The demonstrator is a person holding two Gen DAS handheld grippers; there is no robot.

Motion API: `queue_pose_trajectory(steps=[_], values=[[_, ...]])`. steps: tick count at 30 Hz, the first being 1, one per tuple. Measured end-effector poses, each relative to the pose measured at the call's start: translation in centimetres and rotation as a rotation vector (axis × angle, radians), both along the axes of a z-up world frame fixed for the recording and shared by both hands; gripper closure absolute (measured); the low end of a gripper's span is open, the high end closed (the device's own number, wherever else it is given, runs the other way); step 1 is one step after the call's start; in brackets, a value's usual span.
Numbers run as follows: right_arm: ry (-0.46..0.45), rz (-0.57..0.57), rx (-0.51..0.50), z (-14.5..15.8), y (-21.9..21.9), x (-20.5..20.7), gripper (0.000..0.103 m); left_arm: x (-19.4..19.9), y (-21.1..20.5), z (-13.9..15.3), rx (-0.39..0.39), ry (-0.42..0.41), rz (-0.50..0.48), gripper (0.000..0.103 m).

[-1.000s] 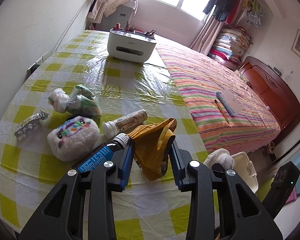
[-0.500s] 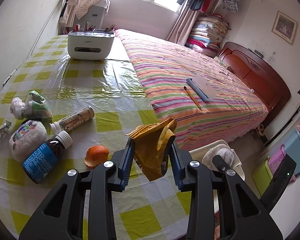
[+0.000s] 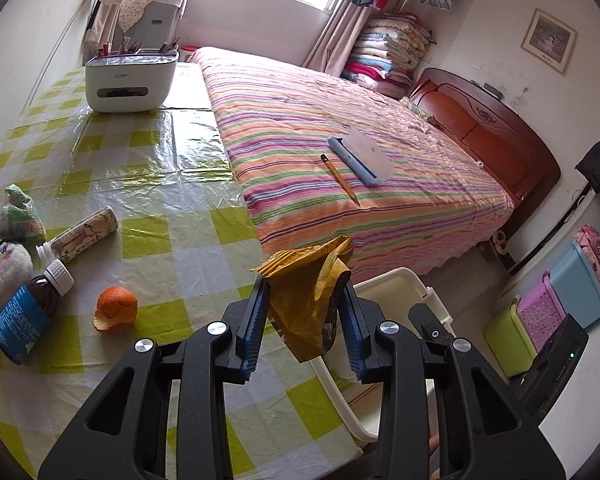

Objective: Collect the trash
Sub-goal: 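Carry the cap and wrapper over the cream bin and open both grippers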

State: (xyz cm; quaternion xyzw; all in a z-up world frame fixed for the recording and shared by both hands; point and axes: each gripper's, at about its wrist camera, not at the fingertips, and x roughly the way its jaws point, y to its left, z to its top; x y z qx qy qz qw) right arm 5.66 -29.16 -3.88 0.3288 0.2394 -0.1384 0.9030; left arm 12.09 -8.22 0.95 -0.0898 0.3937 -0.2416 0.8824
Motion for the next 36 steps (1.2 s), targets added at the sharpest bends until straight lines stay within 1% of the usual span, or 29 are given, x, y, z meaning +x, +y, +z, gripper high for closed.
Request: queue_pose_trajectory(steps=[5, 11, 16, 20, 25, 27, 29, 31, 33, 36], values=[[-0.103, -0.093, 0.044, 0.7, -1.5, -2.2, 0.045, 0.3, -1.1, -0.4, -0.009, 0.015, -0.024, 0.07], [-0.175, -0.143, 0.058, 1.3, -2.3, -3.6, 0.045, 0.2, -2.8, -1.1, -0.044, 0.042, -0.072, 0.07], [-0.228, -0.187, 0.082, 1.5, -3.3, -4.8, 0.045, -0.1, -4.9, -1.8, -0.065, 0.061, -0.136, 0.07], [-0.258, -0.218, 0.102, 1.6, -4.0, -5.6, 0.045, -0.6, -6.8, -2.4, -0.058, 0.063, -0.191, 0.069], [-0.285, -0.254, 0.124, 1.6, -4.9, -6.4, 0.045, -1.1, -8.5, -3.2, -0.028, 0.061, -0.231, 0.067], [-0.288, -0.263, 0.134, 1.5, -5.2, -6.5, 0.045, -1.1, -8.9, -3.5, -0.027, 0.059, -0.245, 0.064], [-0.29, -0.269, 0.144, 1.4, -5.5, -6.6, 0.045, -1.3, -9.2, -3.5, -0.017, 0.041, -0.253, 0.058], [-0.291, -0.268, 0.148, 1.4, -5.6, -6.7, 0.045, -1.6, -9.3, -3.3, -0.013, 0.017, -0.251, 0.041], [-0.296, -0.272, 0.145, 1.5, -5.6, -6.7, 0.045, -1.8, -9.2, -3.0, -0.014, -0.003, -0.246, 0.035], [-0.304, -0.275, 0.148, 1.5, -5.7, -6.9, 0.045, -1.8, -8.9, -2.6, -0.018, -0.02, -0.234, 0.031]])
